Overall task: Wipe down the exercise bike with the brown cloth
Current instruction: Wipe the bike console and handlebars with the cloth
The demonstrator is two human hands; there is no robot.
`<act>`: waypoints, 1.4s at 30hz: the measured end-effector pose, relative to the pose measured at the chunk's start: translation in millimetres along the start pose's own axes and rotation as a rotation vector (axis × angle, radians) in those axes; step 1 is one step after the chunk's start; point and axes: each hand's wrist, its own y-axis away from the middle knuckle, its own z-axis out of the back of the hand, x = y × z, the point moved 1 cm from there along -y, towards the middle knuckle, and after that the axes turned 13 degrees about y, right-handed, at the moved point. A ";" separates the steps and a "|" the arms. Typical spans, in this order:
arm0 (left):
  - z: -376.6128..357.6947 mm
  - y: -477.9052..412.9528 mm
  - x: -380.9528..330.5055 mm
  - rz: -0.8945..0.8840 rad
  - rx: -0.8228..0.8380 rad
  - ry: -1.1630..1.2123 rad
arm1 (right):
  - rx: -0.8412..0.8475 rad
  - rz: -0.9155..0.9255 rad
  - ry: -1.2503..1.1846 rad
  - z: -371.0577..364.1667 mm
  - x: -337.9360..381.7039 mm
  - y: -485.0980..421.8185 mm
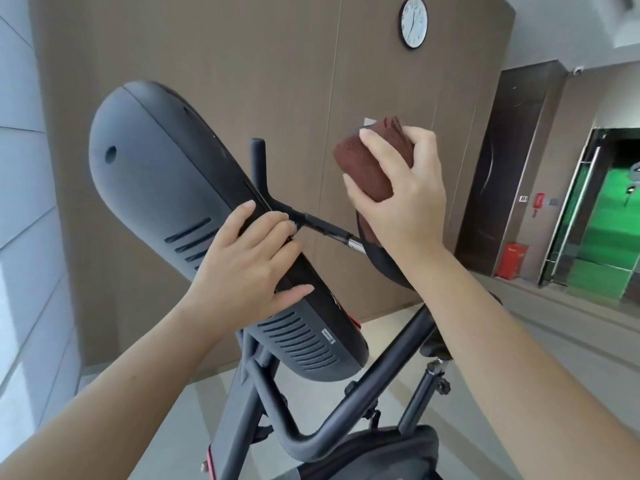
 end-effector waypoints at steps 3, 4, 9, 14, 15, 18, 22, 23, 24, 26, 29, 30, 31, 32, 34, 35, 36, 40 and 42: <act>-1.3 -0.5 0.6 -0.003 -0.008 -0.004 | 0.048 0.051 -0.002 -0.9 -8.5 22.4; -2.3 -0.4 0.5 -0.001 -0.011 -0.004 | 0.059 0.076 -0.012 1.3 -13.6 38.0; -3.3 -0.9 -2.1 0.028 -0.006 -0.001 | 0.132 0.166 -0.002 11.4 -34.3 92.1; 1.2 0.2 -3.9 0.032 0.058 -0.009 | 0.066 0.013 -0.114 18.3 -18.8 62.5; 1.5 0.6 -4.4 0.035 0.065 -0.009 | 0.009 -0.048 -0.142 15.2 -11.6 47.6; 1.4 0.8 -4.7 0.037 0.053 -0.014 | -0.068 -0.190 -0.178 1.1 9.8 6.3; -1.8 2.0 -4.6 0.043 0.033 -0.014 | -0.026 -0.068 -0.027 -9.6 12.0 8.2; -2.3 2.2 -4.9 0.046 0.029 -0.014 | -0.029 -0.031 -0.017 -9.1 8.3 14.5; -2.5 2.0 -5.0 0.047 0.026 -0.015 | -0.037 0.006 -0.005 -8.8 3.4 22.6; -2.1 2.0 -5.3 0.043 0.025 -0.018 | -0.037 0.071 0.005 -8.1 -8.1 45.5; -2.2 3.7 -4.9 0.039 0.022 -0.009 | 0.013 0.106 -0.071 -3.0 -31.2 91.3; -2.5 4.1 -4.8 0.037 0.019 -0.005 | 0.035 0.110 -0.086 -0.3 -39.9 105.1; -2.7 4.4 -4.8 0.035 0.016 -0.002 | 0.060 0.117 -0.089 2.8 -48.7 116.7; -2.8 4.6 -4.8 0.035 0.014 -0.001 | 0.080 0.125 -0.081 5.8 -56.6 125.2; -2.4 4.5 -4.6 0.040 0.012 -0.001 | 0.112 0.135 -0.051 12.0 -67.2 132.9; -1.8 4.5 -4.7 0.043 0.015 0.000 | 0.133 0.138 -0.045 15.2 -69.2 132.1; -1.2 4.2 -4.9 0.043 0.020 0.003 | 0.159 0.138 -0.048 18.8 -69.0 129.5; -1.6 4.3 -4.8 0.032 0.015 0.021 | 0.144 0.055 -0.103 31.4 -51.8 96.2; -1.5 4.2 -4.8 0.033 0.013 0.015 | 0.068 -0.024 -0.118 28.2 -37.3 61.4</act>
